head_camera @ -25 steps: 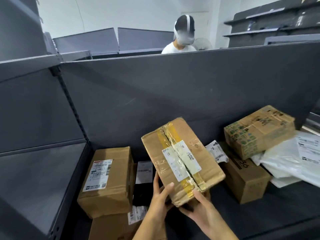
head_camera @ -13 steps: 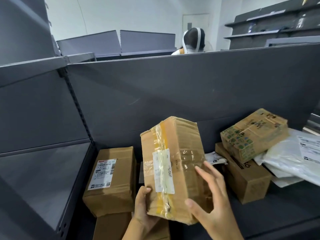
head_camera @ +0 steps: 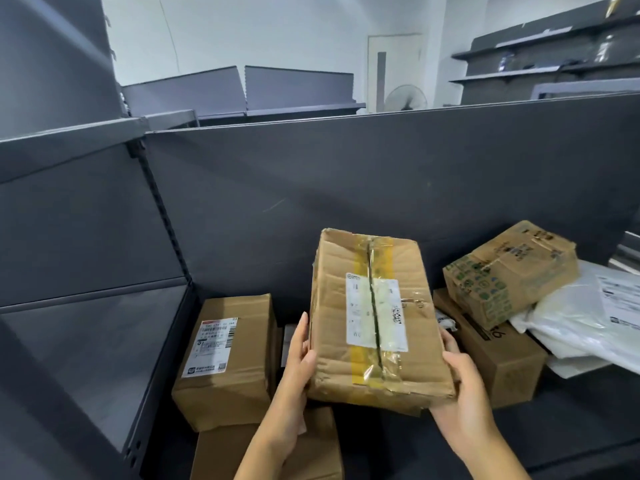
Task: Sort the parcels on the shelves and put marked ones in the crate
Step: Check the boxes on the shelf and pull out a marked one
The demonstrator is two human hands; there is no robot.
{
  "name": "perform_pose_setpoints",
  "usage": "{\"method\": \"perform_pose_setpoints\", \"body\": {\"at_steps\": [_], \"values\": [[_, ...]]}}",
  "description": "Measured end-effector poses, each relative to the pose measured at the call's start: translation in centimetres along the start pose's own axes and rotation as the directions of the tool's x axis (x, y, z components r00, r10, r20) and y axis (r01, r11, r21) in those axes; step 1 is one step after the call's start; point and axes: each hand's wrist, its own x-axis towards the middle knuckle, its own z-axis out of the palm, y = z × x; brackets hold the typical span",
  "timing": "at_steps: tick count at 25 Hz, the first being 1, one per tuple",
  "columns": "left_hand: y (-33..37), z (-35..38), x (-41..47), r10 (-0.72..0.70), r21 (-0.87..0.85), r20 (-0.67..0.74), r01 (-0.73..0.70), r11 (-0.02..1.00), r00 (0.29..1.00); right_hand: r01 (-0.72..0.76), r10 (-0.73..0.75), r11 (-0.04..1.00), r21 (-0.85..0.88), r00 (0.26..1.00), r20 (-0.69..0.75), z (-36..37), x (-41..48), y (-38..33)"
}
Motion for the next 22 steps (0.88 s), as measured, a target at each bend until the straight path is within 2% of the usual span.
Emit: {"method": "perform_pose_setpoints", "body": {"at_steps": [2,4,7,10,13,16,19,22], "values": [[1.2,0.8,-1.0,0.081,0.220,0.046,-0.089,0.971,0.996,-0.119,0.122,0.970,0.212,0.993,-0.002,-0.7,0.6,0.5],[2.0,1.7,-2.5,0.137,0.372,0.087,-0.160,0.914,0.987,-0.212,0.223,0.920,0.330,0.975,0.006,-1.0,1.1,1.3],[2.0,2.4,-3.1,0.250,0.436,0.093,-0.265,0.860,0.964,-0.253,0.271,0.885,0.390,0.962,0.010,-1.0,1.6,2.1],[2.4,2.7,-3.2,0.254,0.446,0.074,-0.260,0.856,0.964,-0.258,0.272,0.889,0.378,0.962,0.018,-0.3,1.4,1.9],[2.8,2.2,-3.0,0.235,0.415,-0.014,-0.208,0.886,0.972,-0.293,0.291,0.925,0.241,0.956,0.045,0.4,0.7,0.3],[3.2,0.5,-1.9,0.114,0.345,-0.099,-0.073,0.936,0.989,-0.387,0.381,0.917,0.100,0.921,0.075,0.7,0.7,-1.5],[3.1,-1.5,-1.7,-0.049,0.143,-0.016,0.051,0.988,0.999,-0.356,0.359,0.933,-0.059,0.930,0.075,1.0,1.0,-2.3],[2.6,-2.3,-2.2,-0.121,0.009,0.088,0.120,0.993,0.989,-0.180,0.193,0.975,-0.127,0.976,0.098,0.7,1.1,-2.3]]}}
